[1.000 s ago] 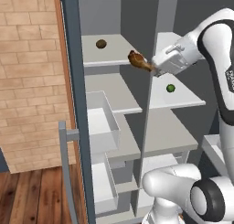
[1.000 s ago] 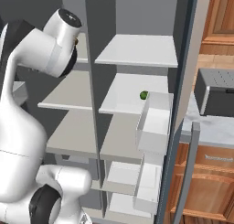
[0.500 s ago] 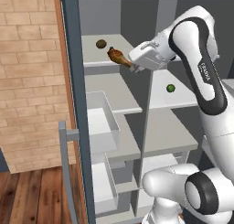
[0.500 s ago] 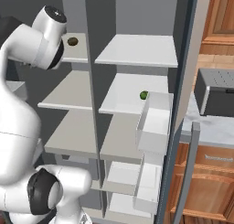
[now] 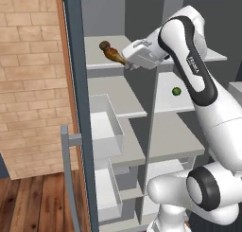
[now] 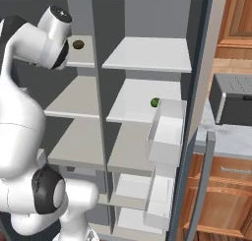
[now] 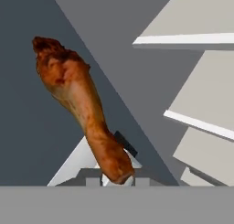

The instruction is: There's a chicken drumstick in the fridge that needs to be moved to the freezer for freezing. Pick up the chicken drumstick from the fridge, place it on any shelf in the freezer, and close the fridge and freezer doors when done.

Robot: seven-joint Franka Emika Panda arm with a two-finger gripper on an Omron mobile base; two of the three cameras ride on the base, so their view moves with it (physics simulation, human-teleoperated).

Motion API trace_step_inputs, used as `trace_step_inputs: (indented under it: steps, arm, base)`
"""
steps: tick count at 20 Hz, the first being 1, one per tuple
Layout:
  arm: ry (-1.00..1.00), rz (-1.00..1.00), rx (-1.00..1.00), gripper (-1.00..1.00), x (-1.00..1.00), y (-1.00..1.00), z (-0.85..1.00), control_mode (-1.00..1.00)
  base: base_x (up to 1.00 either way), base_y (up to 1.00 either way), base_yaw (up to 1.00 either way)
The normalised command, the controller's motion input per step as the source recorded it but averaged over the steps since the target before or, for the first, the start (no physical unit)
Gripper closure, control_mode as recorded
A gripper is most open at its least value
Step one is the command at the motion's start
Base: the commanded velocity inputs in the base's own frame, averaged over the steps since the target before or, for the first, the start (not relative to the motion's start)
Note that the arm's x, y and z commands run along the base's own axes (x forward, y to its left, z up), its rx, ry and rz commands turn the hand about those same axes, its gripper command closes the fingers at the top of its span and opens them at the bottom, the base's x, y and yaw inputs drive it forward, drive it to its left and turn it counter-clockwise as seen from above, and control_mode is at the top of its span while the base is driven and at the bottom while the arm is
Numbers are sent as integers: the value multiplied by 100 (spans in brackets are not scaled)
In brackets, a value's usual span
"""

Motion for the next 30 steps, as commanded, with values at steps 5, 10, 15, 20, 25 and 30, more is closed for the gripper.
trace_step_inputs:
  steps: [5, 10, 15, 20, 25, 30]
  arm:
    - [0, -8, 0, 100, 34, 0, 0, -100]
    - [0, -20, -5, 100, 45, 8, 0, -100]
    - [0, -21, -5, 100, 35, 6, 0, -100]
    - [0, -14, -3, 100, 20, 0, -2, -100]
    - [0, -7, -2, 100, 27, 0, -20, -100]
    - [1, 0, 0, 100, 35, -15, -9, -100]
  base:
    - [0, 0, 0]
    - [0, 0, 0]
    - [0, 0, 0]
    - [0, 0, 0]
    - [0, 0, 0]
    - [0, 0, 0]
